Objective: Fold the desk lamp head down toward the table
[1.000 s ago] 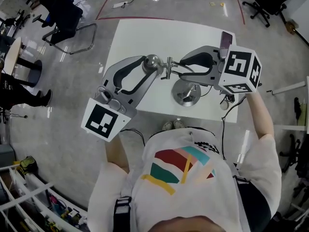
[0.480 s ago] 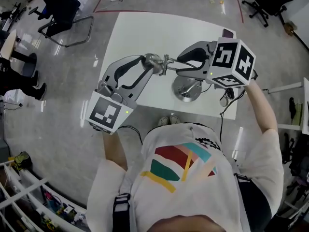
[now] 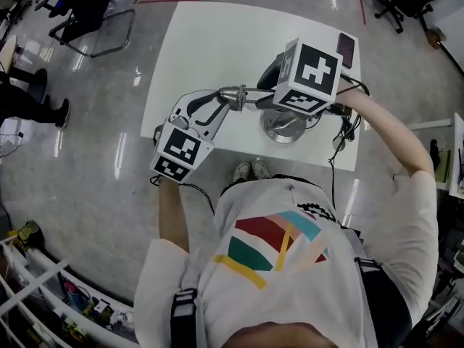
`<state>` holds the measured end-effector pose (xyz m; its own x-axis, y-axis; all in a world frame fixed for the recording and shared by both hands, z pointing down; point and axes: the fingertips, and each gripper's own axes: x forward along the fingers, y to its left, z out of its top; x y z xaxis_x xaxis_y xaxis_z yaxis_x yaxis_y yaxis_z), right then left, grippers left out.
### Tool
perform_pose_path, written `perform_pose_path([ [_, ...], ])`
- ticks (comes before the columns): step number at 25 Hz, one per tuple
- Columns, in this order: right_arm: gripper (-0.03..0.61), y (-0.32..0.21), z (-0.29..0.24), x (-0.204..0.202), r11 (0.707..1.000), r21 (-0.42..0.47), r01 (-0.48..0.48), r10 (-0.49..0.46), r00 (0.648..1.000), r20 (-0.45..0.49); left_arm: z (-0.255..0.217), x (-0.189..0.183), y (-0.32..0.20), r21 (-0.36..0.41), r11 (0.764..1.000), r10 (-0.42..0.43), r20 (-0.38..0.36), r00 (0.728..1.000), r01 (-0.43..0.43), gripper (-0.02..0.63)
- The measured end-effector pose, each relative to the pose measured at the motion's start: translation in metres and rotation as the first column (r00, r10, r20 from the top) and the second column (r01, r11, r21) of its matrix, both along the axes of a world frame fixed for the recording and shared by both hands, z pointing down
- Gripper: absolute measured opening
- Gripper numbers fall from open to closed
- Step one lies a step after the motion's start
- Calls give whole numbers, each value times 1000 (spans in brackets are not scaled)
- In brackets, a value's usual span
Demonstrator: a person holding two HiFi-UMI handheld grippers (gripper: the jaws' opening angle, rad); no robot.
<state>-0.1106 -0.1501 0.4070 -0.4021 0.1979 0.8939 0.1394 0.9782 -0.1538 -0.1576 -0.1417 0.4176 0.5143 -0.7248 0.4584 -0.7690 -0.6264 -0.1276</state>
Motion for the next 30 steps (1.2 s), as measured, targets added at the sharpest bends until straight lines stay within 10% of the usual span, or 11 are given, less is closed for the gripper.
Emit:
perform_pose_path([
  [12, 155, -6, 50, 11, 1000, -19, 1, -6, 967, -256, 74, 29, -11, -159, 984, 71, -28, 997, -75, 143],
  [30, 155, -6, 75, 23, 999, -39, -15, 0, 929, -370, 108, 57, -15, -241, 967, 82, -40, 996, -89, 141],
])
